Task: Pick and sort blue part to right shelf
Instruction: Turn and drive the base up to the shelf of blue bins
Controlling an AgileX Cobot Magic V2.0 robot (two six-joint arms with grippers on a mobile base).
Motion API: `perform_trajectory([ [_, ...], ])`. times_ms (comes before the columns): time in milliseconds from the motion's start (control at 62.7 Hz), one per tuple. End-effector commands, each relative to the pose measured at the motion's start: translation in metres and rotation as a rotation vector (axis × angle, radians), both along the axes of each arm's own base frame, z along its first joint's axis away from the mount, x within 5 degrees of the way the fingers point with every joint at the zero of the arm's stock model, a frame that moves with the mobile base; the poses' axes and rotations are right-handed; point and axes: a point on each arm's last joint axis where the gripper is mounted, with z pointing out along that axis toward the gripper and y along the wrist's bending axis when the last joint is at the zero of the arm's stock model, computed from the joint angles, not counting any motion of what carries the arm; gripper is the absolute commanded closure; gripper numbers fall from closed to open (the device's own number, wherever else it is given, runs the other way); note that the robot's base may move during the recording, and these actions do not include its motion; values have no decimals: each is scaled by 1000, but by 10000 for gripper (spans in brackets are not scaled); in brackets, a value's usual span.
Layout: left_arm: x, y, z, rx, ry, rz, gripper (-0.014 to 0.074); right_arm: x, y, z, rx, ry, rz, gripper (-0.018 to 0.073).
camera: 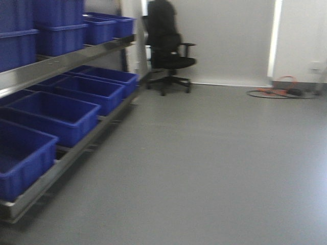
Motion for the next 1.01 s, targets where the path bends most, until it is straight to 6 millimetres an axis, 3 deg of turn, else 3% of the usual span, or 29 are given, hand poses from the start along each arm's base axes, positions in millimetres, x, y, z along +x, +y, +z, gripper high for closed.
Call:
perform_trajectory([
  [0, -6, 2, 16, -52, -117, -15, 275, 0, 0, 16, 4, -103, -1, 365],
  [989, -6, 2, 16, -52, -117, -15, 275, 0, 0, 16, 4, -103, -1, 365],
])
